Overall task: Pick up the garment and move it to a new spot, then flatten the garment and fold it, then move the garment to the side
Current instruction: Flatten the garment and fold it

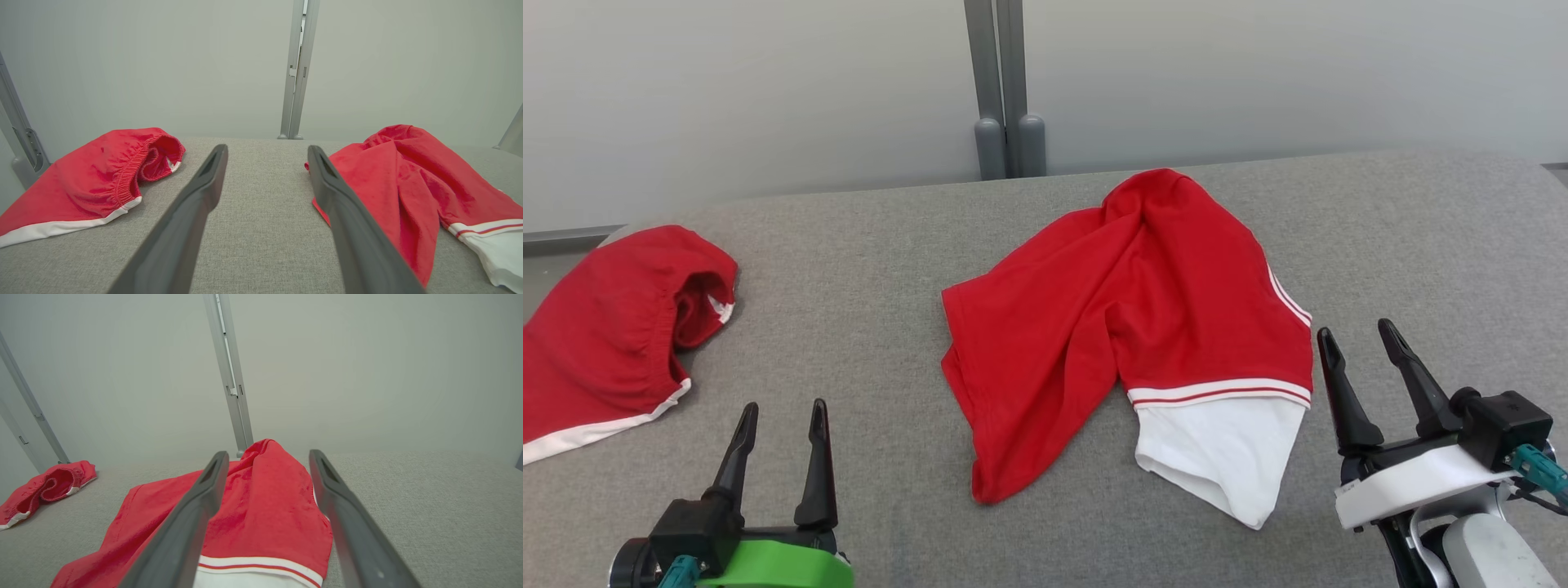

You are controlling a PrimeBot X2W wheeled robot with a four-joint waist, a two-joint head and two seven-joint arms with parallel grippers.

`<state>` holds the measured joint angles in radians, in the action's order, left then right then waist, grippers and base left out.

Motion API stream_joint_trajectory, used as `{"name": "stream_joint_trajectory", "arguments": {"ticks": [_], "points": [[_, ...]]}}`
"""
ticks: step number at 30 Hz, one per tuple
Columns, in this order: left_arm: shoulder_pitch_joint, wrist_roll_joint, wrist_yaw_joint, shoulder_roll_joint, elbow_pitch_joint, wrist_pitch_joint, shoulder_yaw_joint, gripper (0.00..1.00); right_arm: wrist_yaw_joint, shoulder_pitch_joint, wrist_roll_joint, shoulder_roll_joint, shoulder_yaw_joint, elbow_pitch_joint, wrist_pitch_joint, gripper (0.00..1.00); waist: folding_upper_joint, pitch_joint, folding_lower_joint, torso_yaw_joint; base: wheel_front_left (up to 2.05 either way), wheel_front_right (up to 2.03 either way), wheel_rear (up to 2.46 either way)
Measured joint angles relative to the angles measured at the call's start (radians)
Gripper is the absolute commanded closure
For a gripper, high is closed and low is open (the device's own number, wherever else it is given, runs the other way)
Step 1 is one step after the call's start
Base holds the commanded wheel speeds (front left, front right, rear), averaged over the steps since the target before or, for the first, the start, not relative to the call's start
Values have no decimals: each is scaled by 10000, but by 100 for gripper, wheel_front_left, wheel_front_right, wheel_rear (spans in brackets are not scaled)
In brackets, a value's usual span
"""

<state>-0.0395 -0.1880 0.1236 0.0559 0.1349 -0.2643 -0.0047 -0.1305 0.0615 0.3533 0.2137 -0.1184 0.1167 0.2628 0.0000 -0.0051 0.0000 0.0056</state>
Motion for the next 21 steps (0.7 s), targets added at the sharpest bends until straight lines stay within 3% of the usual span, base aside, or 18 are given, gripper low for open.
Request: {"name": "stream_joint_trajectory", "arguments": {"ticks": [16,21], "points": [[-1,132,36,-19,96,2,25,0,0,-84,6,69,125,35,0,0,0,-81,0,39,0,0,0],[-12,-441,38,-29,255,0,-104,0,0,-177,230,190,155,94,2,0,0,-141,0,57,0,0,0]]}}
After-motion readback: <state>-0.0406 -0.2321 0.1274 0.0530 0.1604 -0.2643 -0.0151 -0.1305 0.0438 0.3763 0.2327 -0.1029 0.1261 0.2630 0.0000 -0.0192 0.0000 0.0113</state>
